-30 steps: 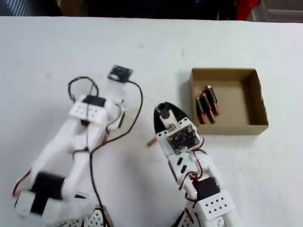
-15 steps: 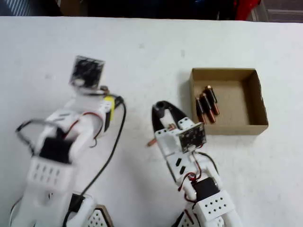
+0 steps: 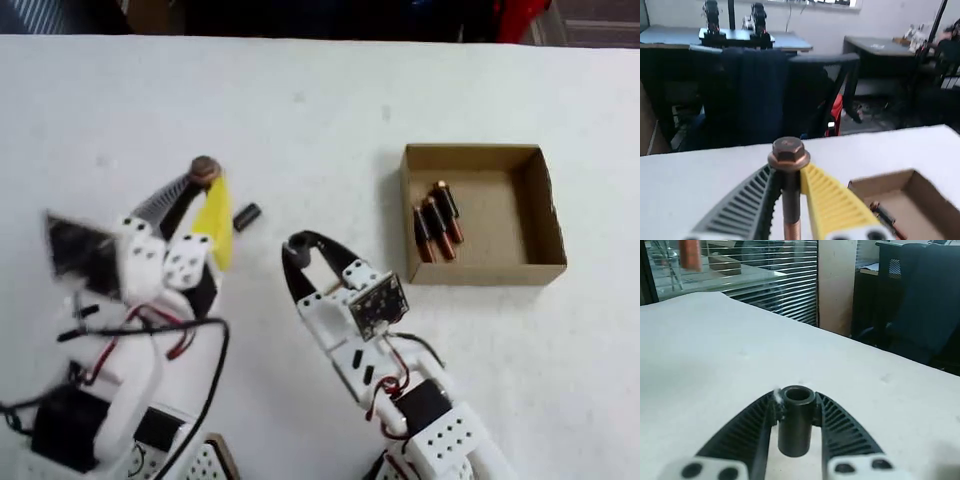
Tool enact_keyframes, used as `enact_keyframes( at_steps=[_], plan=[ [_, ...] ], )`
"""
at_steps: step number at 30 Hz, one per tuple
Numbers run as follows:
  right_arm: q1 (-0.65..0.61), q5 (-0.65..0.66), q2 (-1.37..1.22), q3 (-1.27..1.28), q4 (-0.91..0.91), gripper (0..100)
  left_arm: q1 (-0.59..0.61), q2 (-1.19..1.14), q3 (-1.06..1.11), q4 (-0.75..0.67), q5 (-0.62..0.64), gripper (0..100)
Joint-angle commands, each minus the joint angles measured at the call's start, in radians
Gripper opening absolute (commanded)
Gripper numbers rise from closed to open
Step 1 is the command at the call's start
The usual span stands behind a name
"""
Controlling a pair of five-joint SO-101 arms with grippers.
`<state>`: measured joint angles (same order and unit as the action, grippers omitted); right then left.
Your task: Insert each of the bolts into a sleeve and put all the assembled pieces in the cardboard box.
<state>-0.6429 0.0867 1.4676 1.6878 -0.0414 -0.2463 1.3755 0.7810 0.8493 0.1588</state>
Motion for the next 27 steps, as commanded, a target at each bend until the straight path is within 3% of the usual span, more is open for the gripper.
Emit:
enact_keyframes(
  at_steps=[1,6,10,27],
  plan=[
    [-0.036,-0.011,0.012,0.008,0.024,1.9,-0.021,0.07,0.044,-0.071,0.029,2],
    [-0.038,-0.011,0.012,0.008,0.028,1.9,-0.025,0.162,0.278,-0.259,0.031,2],
    [-0.033,-0.011,0.012,0.008,0.027,1.9,-0.108,0.245,0.427,-0.411,0.026,2],
    [-0.033,-0.003,0.012,0.008,0.022,1.9,-0.153,0.117,0.445,-0.427,0.026,2]
  ],
)
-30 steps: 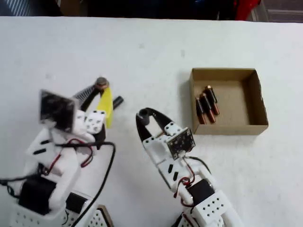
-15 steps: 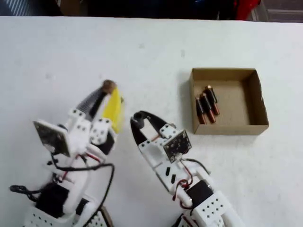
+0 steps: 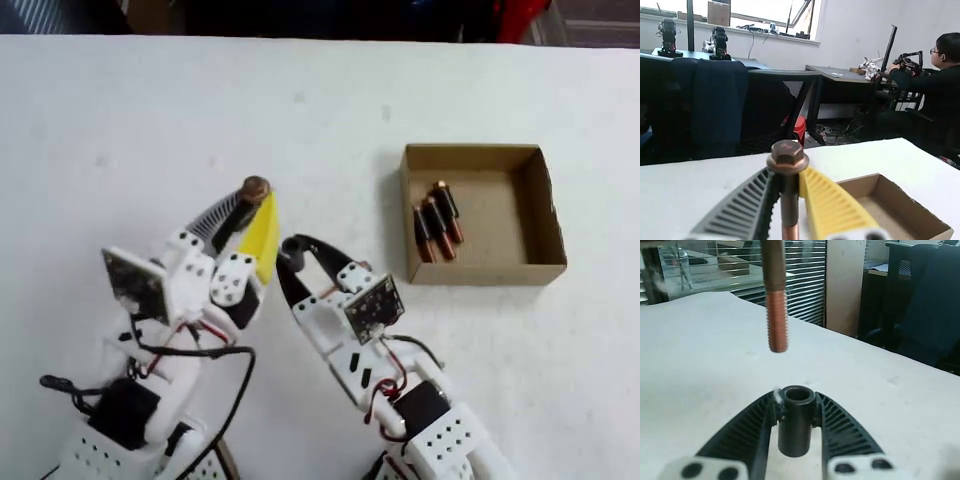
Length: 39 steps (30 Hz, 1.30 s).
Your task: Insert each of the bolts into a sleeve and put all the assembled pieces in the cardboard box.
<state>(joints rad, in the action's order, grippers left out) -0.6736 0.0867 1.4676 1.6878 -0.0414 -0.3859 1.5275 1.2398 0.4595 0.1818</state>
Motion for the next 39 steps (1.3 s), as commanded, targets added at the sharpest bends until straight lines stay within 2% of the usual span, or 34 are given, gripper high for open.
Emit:
enact_keyframes(
  at_steps=[1,6,12,39],
  plan=[
    [-0.002,-0.003,0.012,0.008,0.022,1.9,-0.013,-0.047,-0.014,-0.037,0.003,2],
    [-0.002,-0.003,0.012,0.008,0.022,1.9,-0.016,-0.088,-0.014,-0.084,0.005,2],
    [-0.002,-0.003,0.012,0.008,0.022,1.9,-0.093,-0.119,-0.014,-0.087,0.003,2],
    [-0.001,-0.003,0.012,0.008,0.022,1.9,-0.085,-0.122,-0.005,-0.078,0.002,2]
  ],
)
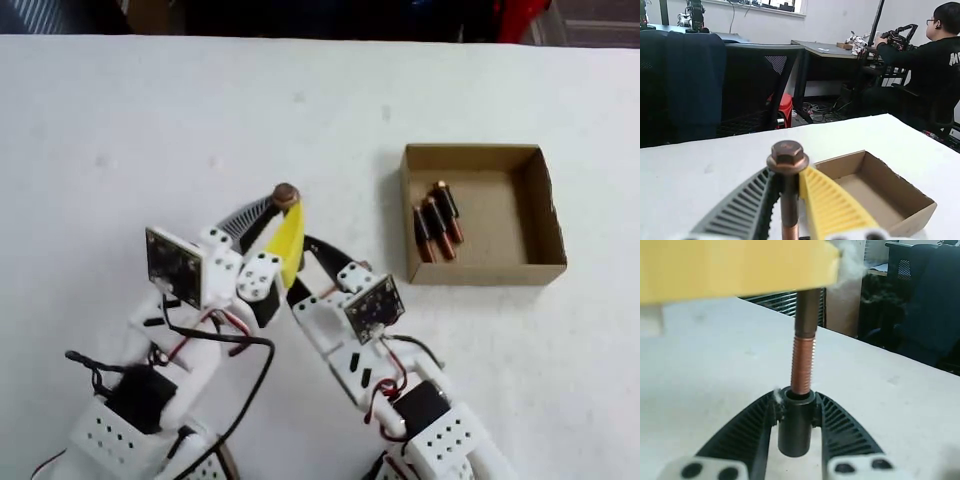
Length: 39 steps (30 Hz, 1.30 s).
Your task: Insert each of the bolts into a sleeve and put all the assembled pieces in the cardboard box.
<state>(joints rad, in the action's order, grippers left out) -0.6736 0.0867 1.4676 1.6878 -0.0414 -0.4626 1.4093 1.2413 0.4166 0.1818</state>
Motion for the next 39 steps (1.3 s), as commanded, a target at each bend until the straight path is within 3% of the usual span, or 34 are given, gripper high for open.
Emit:
enact_keyframes(
  at_steps=[1,19,39],
  plan=[
    [-0.001,-0.003,0.012,0.008,0.022,1.9,-0.008,-0.004,-0.006,-0.035,0.002,2],
    [0.038,-0.005,0.012,0.008,0.022,1.9,0.05,-0.004,0.043,-0.043,-0.021,2],
    [0.036,-0.003,0.012,0.008,0.022,1.9,-0.015,0.002,0.23,-0.043,-0.028,2]
  ],
)
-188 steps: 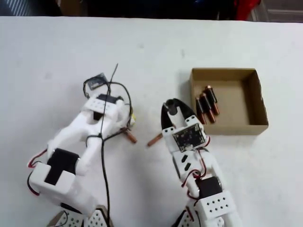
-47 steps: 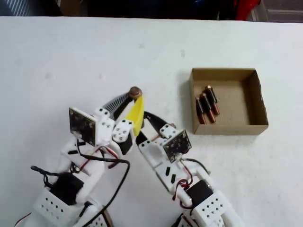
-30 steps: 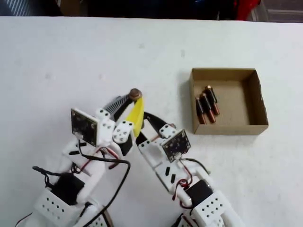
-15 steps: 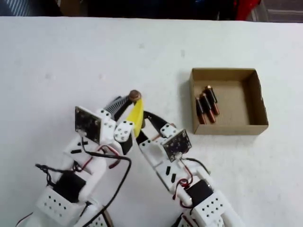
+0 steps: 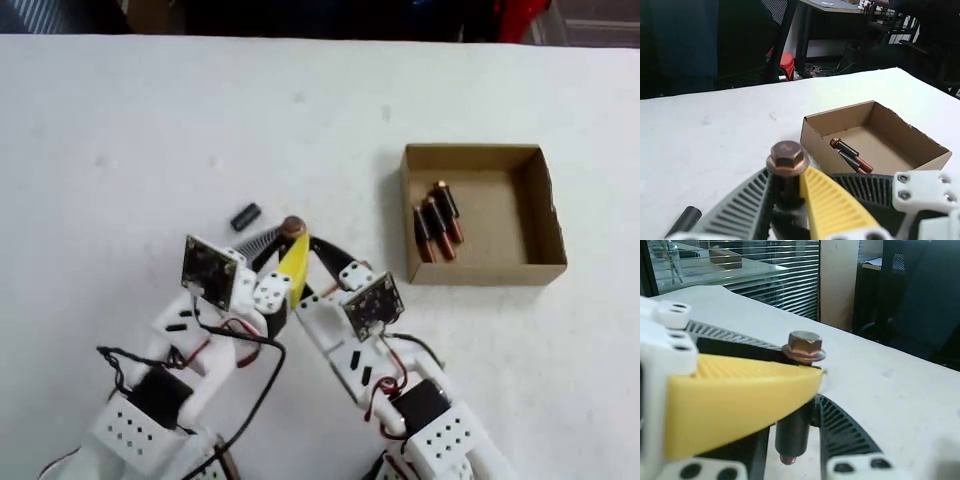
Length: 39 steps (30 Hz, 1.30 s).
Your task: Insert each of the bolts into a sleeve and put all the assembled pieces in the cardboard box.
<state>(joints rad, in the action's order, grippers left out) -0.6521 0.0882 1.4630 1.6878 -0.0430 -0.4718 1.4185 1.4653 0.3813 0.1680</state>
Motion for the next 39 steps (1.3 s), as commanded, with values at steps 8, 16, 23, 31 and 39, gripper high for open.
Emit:
enact_keyframes(
  at_steps=[8,16,23,31,39],
  plan=[
    [0.015,-0.005,0.016,0.008,0.024,1.9,-0.004,-0.007,0.005,-0.008,-0.014,23],
    [0.015,-0.005,0.016,0.008,0.024,1.9,0.097,-0.007,0.003,-0.008,-0.014,31],
    [0.016,-0.005,0.016,0.008,0.022,1.9,0.147,-0.007,-0.054,-0.005,-0.014,34],
    [0.016,-0.003,0.016,0.008,-0.071,1.9,0.297,-0.007,-0.244,0.069,-0.009,34],
    [0.09,-0.003,0.016,0.006,-0.079,1.9,0.432,-0.007,-0.466,0.491,-0.014,24]
  ],
)
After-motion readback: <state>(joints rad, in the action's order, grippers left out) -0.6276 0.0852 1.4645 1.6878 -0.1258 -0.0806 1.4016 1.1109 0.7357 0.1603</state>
